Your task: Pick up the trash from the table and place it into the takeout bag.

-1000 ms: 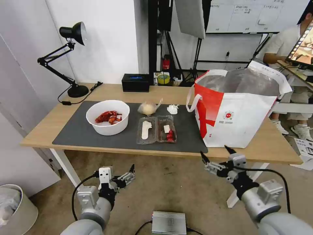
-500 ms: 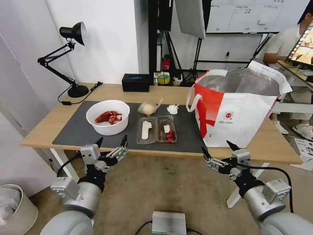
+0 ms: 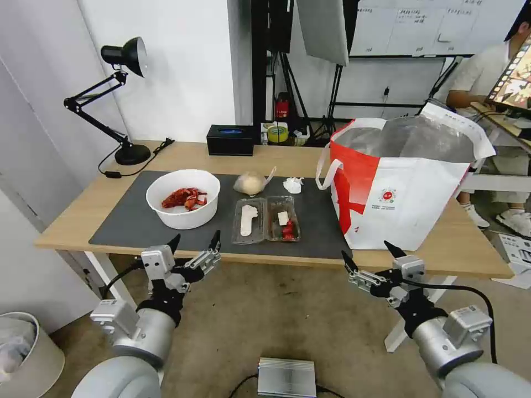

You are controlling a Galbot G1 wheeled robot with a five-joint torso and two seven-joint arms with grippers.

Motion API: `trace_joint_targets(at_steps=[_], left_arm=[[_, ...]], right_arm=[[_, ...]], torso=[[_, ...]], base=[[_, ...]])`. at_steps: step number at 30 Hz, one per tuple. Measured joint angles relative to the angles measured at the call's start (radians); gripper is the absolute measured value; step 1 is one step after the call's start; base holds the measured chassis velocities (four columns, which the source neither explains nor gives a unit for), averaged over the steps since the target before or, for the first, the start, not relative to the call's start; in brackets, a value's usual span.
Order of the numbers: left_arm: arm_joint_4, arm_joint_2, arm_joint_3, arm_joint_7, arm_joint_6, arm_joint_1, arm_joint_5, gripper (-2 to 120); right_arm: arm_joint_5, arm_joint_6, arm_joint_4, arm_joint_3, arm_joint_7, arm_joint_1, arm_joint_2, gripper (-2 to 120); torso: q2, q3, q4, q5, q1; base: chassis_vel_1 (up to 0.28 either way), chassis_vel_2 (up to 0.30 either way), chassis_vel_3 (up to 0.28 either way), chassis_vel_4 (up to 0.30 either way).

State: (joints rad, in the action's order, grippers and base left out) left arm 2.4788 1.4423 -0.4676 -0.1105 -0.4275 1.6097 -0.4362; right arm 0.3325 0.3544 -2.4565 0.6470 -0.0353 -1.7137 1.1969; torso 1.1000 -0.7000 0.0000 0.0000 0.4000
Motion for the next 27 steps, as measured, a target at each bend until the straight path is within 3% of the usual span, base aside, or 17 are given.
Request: trace_joint_targets(at_steps=[21,25,27], left_arm=[[-0.011,0.007,-0.003,-0.004,-0.042,-0.005,-0.04,100],[-0.022,0.002,0.003,-0.013,-0.08,-0.018,-0.137,100],[-0.035,-0.005,0.008,-0.044,-0.111,-0.034,-0.241,100]], right_arm=[[0.0,0.003,0.031,-0.015,-0.004,0.016,-0.01,100],[0.001,0.003,0.037,-0.016,-0.005,0.02,-0.015,100],[0.002,0.003,0.039,-0.016,-0.005,0.021,-0.017,100]], torso=[[0.0,0.0,0.0,0.0,0.0],[0.0,0.0,0.0,0.0001,0.0],[0.0,0.0,0.0,0.0001,0.0]], base=[[0.0,0.0,0.0,0.0],[0.0,0.0,0.0,0.0],[0.0,0.0,0.0,0.0]])
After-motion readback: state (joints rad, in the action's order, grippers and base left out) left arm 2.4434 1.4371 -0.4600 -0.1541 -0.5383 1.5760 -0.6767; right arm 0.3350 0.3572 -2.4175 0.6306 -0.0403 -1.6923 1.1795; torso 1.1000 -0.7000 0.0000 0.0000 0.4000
